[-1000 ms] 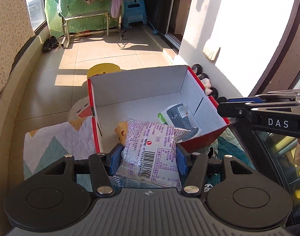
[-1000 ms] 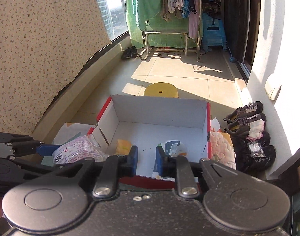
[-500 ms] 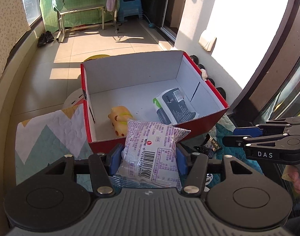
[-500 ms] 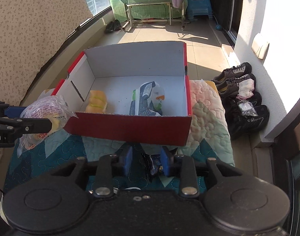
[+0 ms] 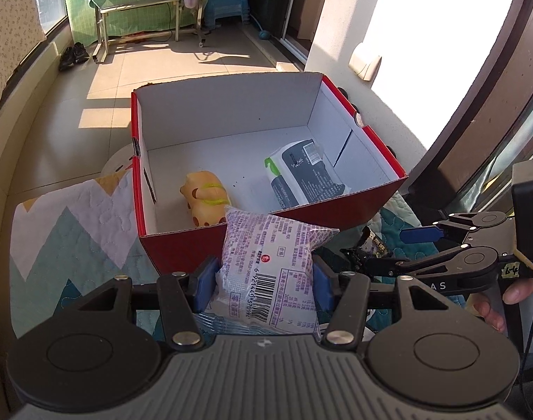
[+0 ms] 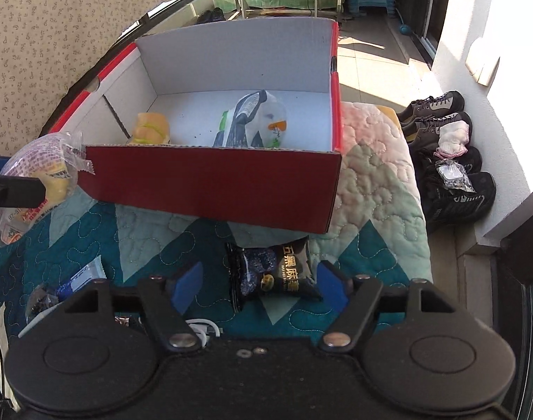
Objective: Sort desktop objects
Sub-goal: 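Hold the snack bag in the left gripper while the right grasps the black snack packet, then carry the snack bag and black packet with both grippers over the shoebox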
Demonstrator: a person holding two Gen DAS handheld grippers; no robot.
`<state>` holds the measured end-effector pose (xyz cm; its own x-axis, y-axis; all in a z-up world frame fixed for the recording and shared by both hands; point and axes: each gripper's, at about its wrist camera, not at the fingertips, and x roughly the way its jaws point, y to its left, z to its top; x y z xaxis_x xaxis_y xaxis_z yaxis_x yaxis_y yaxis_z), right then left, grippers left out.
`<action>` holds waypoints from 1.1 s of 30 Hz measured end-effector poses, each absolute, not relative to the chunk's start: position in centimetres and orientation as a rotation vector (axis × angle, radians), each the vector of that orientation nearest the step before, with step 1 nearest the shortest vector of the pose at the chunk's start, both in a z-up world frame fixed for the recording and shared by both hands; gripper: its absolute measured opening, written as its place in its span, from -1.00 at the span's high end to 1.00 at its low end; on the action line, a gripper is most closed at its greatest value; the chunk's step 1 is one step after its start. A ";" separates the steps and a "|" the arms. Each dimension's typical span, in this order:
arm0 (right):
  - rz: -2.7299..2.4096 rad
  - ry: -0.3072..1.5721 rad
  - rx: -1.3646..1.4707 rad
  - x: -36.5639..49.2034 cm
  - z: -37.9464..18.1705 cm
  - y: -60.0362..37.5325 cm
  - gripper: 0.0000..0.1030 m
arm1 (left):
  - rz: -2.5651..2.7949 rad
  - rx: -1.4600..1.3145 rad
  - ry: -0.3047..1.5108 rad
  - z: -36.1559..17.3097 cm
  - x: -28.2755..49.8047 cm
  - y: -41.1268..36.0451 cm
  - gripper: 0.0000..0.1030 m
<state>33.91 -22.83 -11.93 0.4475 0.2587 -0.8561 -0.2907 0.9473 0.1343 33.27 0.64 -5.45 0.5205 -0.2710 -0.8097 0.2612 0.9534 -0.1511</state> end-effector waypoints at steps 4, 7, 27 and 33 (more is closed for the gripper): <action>0.382 1.081 -0.034 34.7 -13.2 -22.9 -0.47 | -0.326 -0.004 0.971 -5.8 33.5 0.5 -0.07; 0.380 1.092 -0.091 35.1 -14.1 -22.4 -0.48 | -0.328 -0.001 0.976 -6.1 33.7 0.4 -0.07; 0.374 1.096 -0.109 34.2 -13.3 -22.0 -0.02 | -0.314 -0.014 0.979 -6.5 33.7 0.4 -0.02; 0.395 1.056 -0.105 32.7 -9.7 -21.4 -0.02 | -0.310 -0.023 0.966 -5.1 33.0 0.4 -0.01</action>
